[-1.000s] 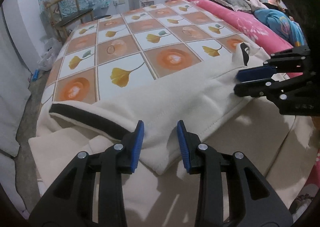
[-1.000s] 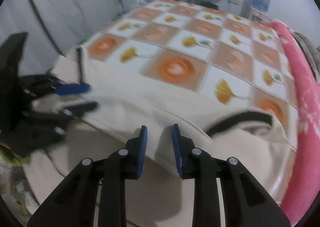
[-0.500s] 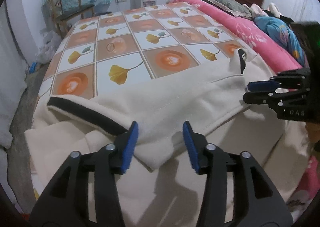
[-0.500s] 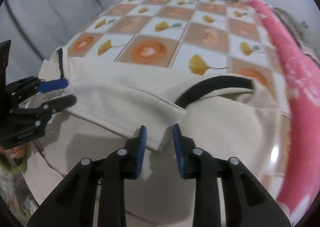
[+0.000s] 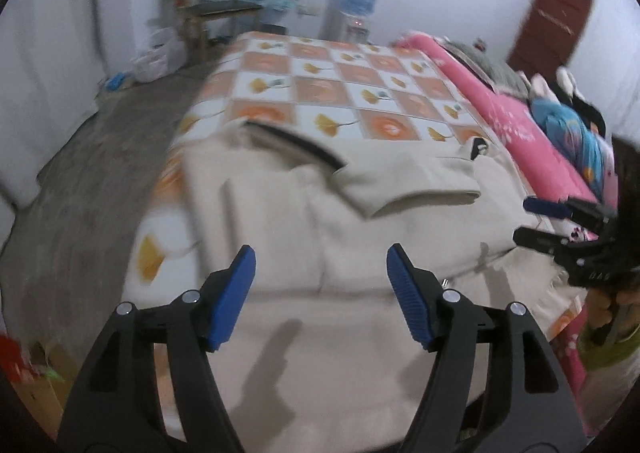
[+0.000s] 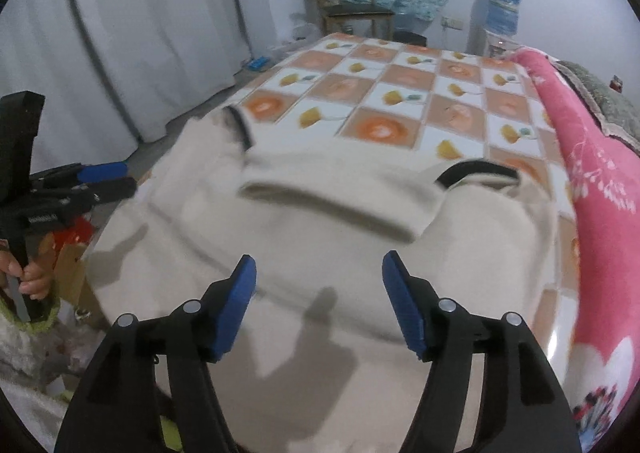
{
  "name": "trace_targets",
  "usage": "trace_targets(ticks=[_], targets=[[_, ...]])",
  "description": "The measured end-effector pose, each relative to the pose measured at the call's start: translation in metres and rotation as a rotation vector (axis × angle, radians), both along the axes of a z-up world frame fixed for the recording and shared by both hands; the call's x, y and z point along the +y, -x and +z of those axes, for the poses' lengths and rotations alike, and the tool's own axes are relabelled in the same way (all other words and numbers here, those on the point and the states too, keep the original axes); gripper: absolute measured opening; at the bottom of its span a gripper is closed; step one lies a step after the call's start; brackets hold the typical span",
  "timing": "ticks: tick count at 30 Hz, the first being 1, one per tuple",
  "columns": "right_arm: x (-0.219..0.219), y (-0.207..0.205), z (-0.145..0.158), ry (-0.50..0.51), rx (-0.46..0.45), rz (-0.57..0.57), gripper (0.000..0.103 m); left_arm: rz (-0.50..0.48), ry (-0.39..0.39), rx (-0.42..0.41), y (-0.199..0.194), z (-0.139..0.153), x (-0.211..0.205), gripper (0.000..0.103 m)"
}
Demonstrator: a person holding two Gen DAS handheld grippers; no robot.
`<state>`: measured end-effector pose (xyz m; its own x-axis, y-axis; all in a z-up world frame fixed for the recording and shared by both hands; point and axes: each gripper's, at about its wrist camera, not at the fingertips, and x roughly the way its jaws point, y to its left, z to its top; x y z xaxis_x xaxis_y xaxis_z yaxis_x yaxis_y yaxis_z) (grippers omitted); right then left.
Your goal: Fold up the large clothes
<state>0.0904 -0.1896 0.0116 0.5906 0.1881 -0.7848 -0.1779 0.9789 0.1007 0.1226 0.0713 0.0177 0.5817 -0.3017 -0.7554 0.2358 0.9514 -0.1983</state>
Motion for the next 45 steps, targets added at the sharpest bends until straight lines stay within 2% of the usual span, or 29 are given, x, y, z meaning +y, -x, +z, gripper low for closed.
trace_targets(ticks=[5,8,11,16,20,25,28,29,31,33,38,41,45], targets=[[0.010,0.023,-0.020,-0.016,0.013,0.008,0.065,0.100,0.006,-0.018,0.051,-0.018,0.032,0.065],[0.009,0.029,-0.037,-0.051,0.047,0.007,0.065,0.122,0.006,-0.018,0.071,-0.029,0.041,0.065],[0.008,0.027,-0.061,-0.016,0.097,-0.041,0.065,0.122,0.022,-0.012,0.078,-0.040,0.044,0.065],[0.005,0.031,-0.064,-0.050,0.090,-0.084,0.065,0.145,0.001,-0.020,0.073,-0.049,0.047,0.064],[0.003,0.029,-0.065,-0.068,0.089,-0.098,0.066,0.151,0.025,-0.016,0.059,-0.053,0.050,0.053],[0.006,0.027,-0.065,-0.056,0.086,-0.100,0.067,0.216,0.106,0.007,0.034,-0.058,0.066,0.051],[0.007,0.027,-0.065,-0.049,0.085,-0.103,0.069,0.219,0.141,0.026,0.020,-0.066,0.071,0.051],[0.008,0.027,-0.065,-0.044,0.085,-0.103,0.070,0.222,0.145,0.036,0.016,-0.069,0.072,0.048],[0.009,0.027,-0.065,-0.034,0.085,-0.102,0.070,0.207,0.179,0.059,0.011,-0.075,0.072,0.042],[0.009,0.027,-0.065,-0.031,0.085,-0.100,0.070,0.182,0.221,0.050,0.013,-0.074,0.072,0.042],[0.009,0.027,-0.065,-0.038,0.085,-0.102,0.070,0.044,0.318,-0.074,0.038,-0.053,0.068,0.042],[0.009,0.027,-0.065,-0.035,0.084,-0.102,0.071,0.004,0.321,-0.085,0.042,-0.052,0.063,0.042],[0.009,0.027,-0.065,-0.036,0.084,-0.103,0.071,0.029,0.268,-0.020,0.033,-0.066,0.058,0.042]])
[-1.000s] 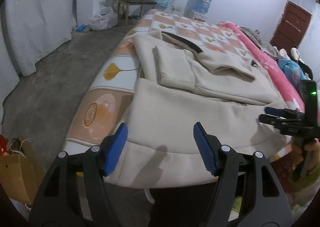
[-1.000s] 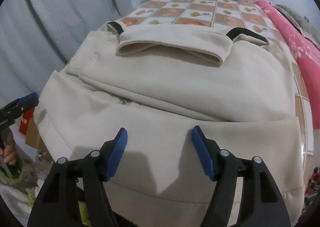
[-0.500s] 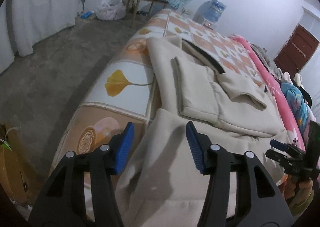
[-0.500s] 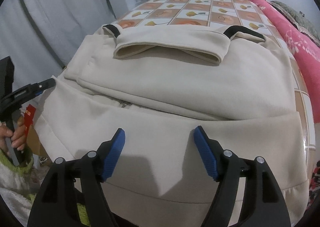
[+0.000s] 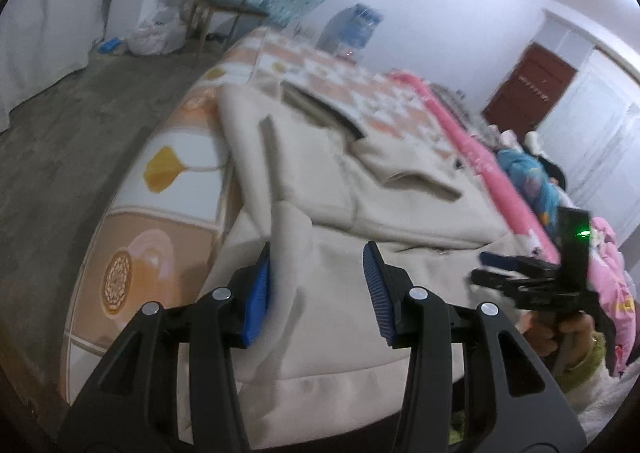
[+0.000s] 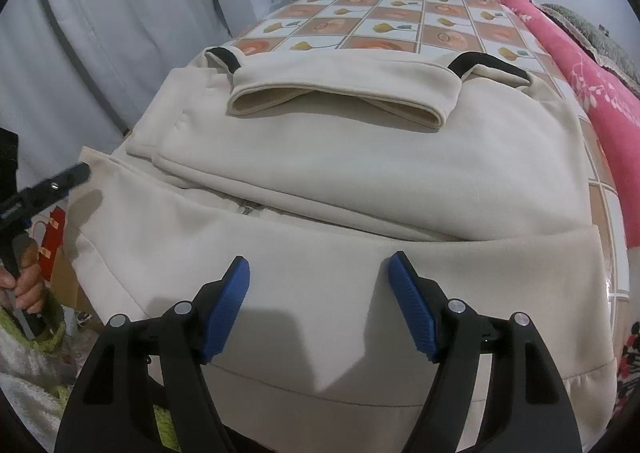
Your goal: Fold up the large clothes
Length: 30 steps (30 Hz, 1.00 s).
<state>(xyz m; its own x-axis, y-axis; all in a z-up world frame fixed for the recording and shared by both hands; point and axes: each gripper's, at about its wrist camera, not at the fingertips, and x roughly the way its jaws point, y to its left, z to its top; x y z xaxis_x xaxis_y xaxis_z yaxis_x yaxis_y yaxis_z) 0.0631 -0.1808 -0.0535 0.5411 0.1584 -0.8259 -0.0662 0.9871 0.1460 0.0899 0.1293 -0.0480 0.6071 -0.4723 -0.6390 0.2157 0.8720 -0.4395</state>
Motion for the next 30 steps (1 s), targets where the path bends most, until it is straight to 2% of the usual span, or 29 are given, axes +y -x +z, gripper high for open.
trace_targets(ticks=[5,10,13,16,17,23,26,30], targets=[[0.000,0.000,0.000,-0.003,-0.003,-0.003,0.071,0.041,-0.057,0.038,-0.006,-0.005,-0.002,0.038],[-0.001,0.000,0.000,-0.006,-0.005,-0.001,0.071,-0.029,-0.084,-0.059,0.012,0.009,-0.015,0.037],[-0.002,0.001,0.000,-0.012,-0.008,-0.003,0.071,-0.012,-0.192,-0.035,0.010,0.002,-0.024,0.037],[-0.003,0.001,0.000,-0.028,-0.010,-0.008,0.071,0.031,-0.306,-0.007,0.006,-0.005,-0.033,0.028],[-0.005,0.002,0.001,-0.044,-0.010,-0.012,0.071,0.043,-0.356,-0.007,0.006,-0.006,-0.037,0.025],[-0.028,0.023,0.011,-0.138,-0.029,-0.052,0.070,0.076,-0.579,-0.054,0.014,-0.008,-0.064,0.025],[-0.052,0.046,0.023,-0.140,-0.065,-0.105,0.070,0.085,-0.635,-0.069,0.016,-0.008,-0.067,0.025],[-0.090,0.068,0.036,-0.115,-0.108,-0.214,0.063,0.099,-0.629,-0.053,0.016,-0.006,-0.064,0.025]])
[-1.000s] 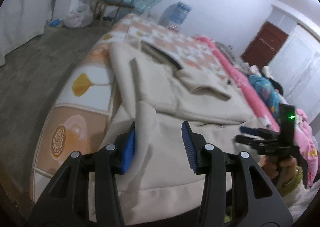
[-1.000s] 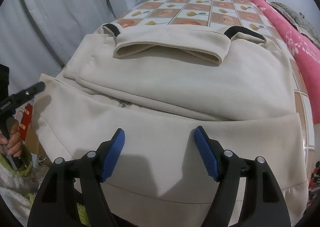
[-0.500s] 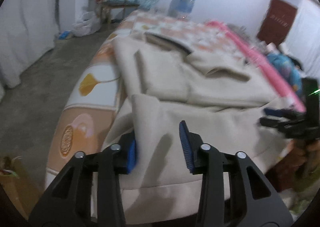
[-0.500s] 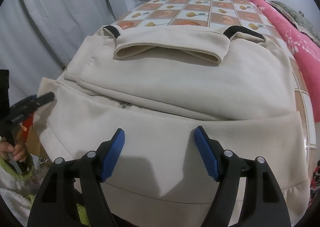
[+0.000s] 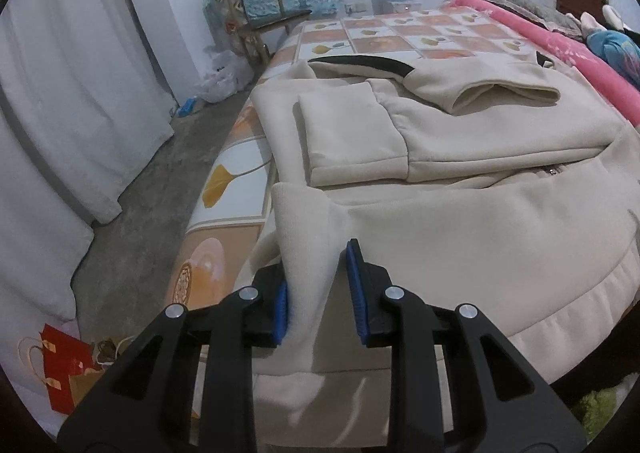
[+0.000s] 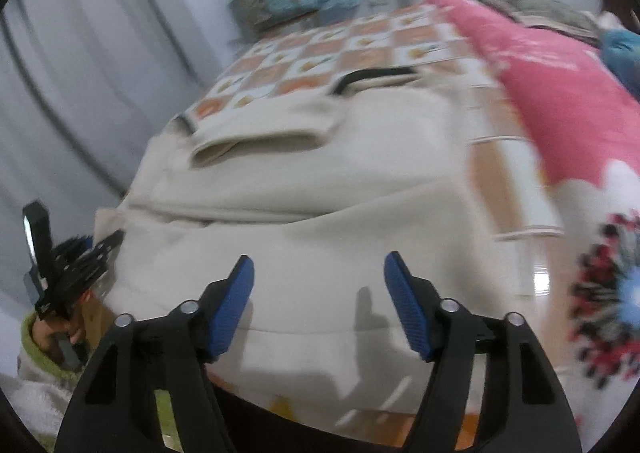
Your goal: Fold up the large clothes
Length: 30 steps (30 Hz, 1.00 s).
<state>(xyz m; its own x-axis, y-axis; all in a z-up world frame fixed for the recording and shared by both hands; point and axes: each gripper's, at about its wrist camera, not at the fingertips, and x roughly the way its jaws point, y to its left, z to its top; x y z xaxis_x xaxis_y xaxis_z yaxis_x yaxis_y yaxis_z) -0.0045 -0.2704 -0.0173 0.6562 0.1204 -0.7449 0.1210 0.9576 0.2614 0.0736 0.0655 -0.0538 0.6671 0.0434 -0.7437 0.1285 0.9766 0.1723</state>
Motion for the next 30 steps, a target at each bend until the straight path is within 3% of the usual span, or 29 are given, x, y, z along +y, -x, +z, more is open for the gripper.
trace_targets(ticks=[7,12,16,20,25,30], targets=[[-0.044,-0.020,-0.004,0.005,0.002,-0.108,0.047,0.016,-0.014,0.008,-0.001,-0.001,-0.005,0.025],[-0.065,-0.040,-0.013,-0.007,0.010,-0.159,0.043,0.021,-0.017,0.013,-0.003,-0.001,-0.007,0.025],[-0.072,-0.043,-0.023,-0.064,0.052,-0.124,0.036,0.020,-0.022,0.015,-0.004,-0.001,-0.007,0.025],[-0.058,-0.025,-0.011,0.002,0.046,-0.086,0.028,0.024,-0.016,0.021,-0.004,-0.001,-0.007,0.025],[-0.051,-0.009,0.000,-0.027,0.004,-0.002,0.027,0.030,-0.014,0.025,-0.004,-0.001,-0.007,0.025],[-0.067,-0.026,-0.019,-0.052,0.057,-0.057,0.027,0.026,-0.028,0.025,-0.004,-0.001,-0.009,0.025]])
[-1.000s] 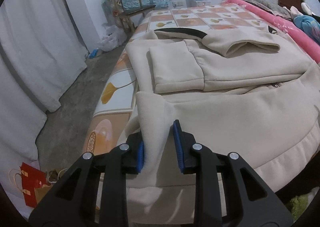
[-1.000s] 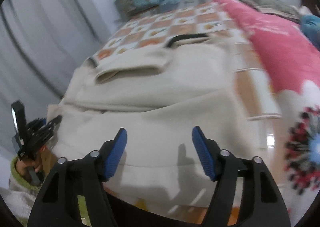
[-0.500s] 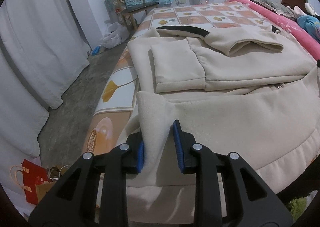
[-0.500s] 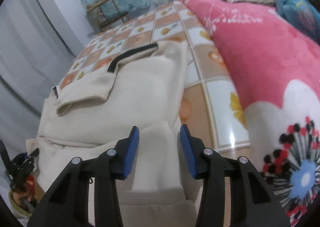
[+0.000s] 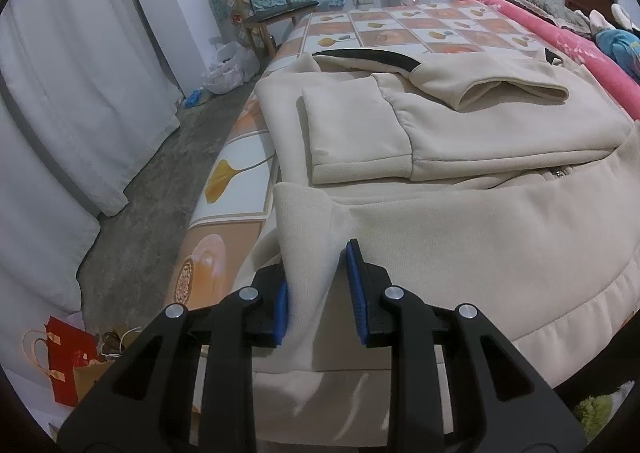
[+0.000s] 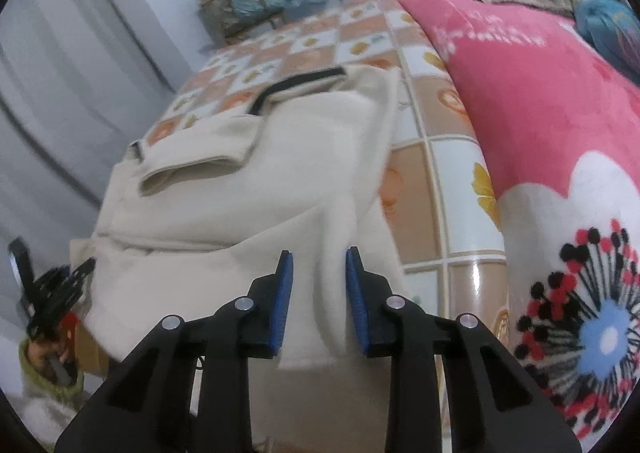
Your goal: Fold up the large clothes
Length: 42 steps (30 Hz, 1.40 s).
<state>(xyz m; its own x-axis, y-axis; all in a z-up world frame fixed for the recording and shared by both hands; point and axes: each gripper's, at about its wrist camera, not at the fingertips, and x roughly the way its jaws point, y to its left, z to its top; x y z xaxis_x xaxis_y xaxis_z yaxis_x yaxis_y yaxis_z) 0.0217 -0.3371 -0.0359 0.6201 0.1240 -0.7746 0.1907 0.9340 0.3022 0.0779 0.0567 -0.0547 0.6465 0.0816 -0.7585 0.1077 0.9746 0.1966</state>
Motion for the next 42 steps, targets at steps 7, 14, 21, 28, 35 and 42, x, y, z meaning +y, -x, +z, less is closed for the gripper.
trace_targets(ticks=[7,14,21,28,35,42], targets=[[0.011,-0.006,-0.005,0.068,0.013,0.028,0.021,0.012,0.006,0.010,-0.002,0.001,0.000,0.025],[0.029,0.001,-0.001,0.224,0.033,0.064,0.016,0.021,-0.011,0.016,-0.004,0.000,-0.003,0.025],[0.035,-0.006,-0.005,0.293,0.055,0.053,0.016,0.030,-0.016,0.023,-0.005,0.000,-0.005,0.025],[0.036,-0.006,-0.006,0.299,0.063,0.045,0.016,0.027,-0.033,0.023,-0.006,0.000,-0.007,0.025],[0.037,-0.008,-0.008,0.309,0.070,0.042,0.016,0.030,-0.041,0.022,-0.006,-0.001,-0.007,0.025],[0.037,-0.009,-0.010,0.309,0.071,0.038,0.017,0.031,-0.049,0.023,-0.006,-0.001,-0.007,0.025]])
